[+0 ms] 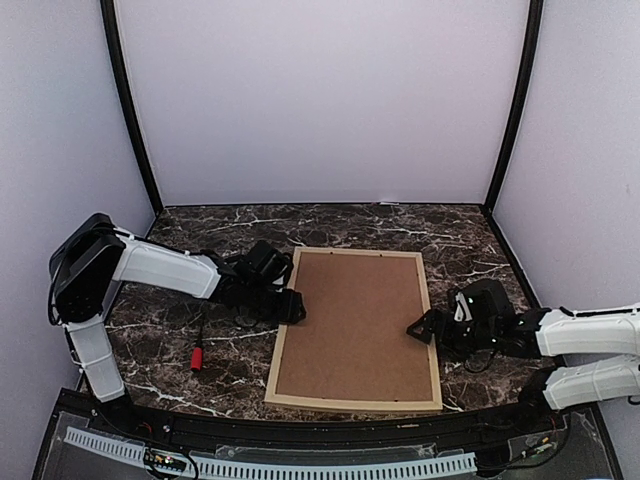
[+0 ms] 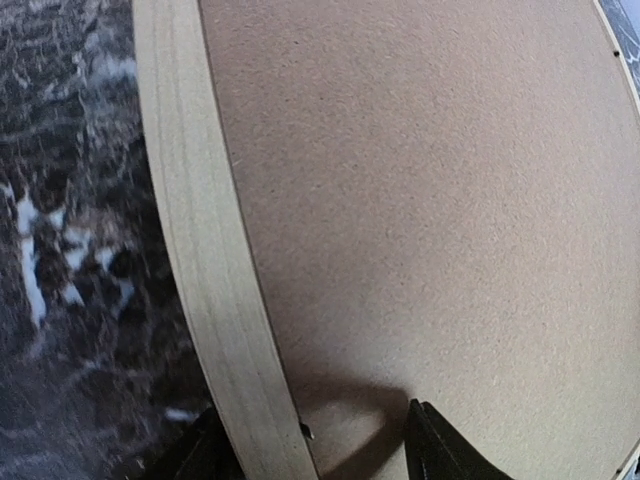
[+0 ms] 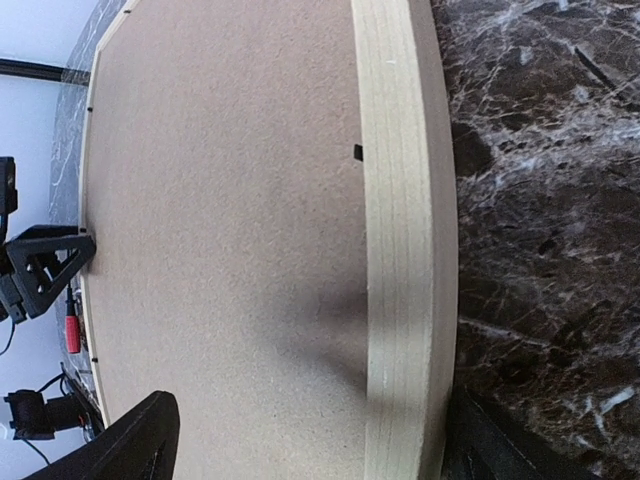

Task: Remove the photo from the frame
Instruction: Rotate the photo frame at the center of the board.

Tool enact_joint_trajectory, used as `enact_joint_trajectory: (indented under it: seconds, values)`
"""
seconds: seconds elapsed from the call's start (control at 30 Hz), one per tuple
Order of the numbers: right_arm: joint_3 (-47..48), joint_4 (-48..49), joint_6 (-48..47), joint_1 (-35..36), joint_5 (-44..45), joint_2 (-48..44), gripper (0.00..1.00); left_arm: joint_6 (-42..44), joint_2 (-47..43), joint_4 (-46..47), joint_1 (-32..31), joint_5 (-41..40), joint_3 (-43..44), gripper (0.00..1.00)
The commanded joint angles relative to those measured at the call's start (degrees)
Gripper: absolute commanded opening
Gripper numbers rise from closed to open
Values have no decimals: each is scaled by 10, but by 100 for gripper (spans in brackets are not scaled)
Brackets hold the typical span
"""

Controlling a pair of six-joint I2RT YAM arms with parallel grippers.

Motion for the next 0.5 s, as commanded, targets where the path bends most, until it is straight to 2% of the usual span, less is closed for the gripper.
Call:
enact_joint_trajectory:
  seconds: [0.0,0.13,0.27,0.37,0.47]
  values:
    - [-2,106,54,53,-97,31,93,53,53,60,27,65,40,61]
    - [8,160,72,87,-108,66,93,95,70,95,62,90,58,61]
    - [23,189,65,113,-123,84,92,133,67,66,65,68,86,61]
    - [40,99,36,114,-86,64,92,143,43,28,51,20,81,62]
    - [62,-33,19,114,11,33,92,149,-4,12,31,-61,62,70]
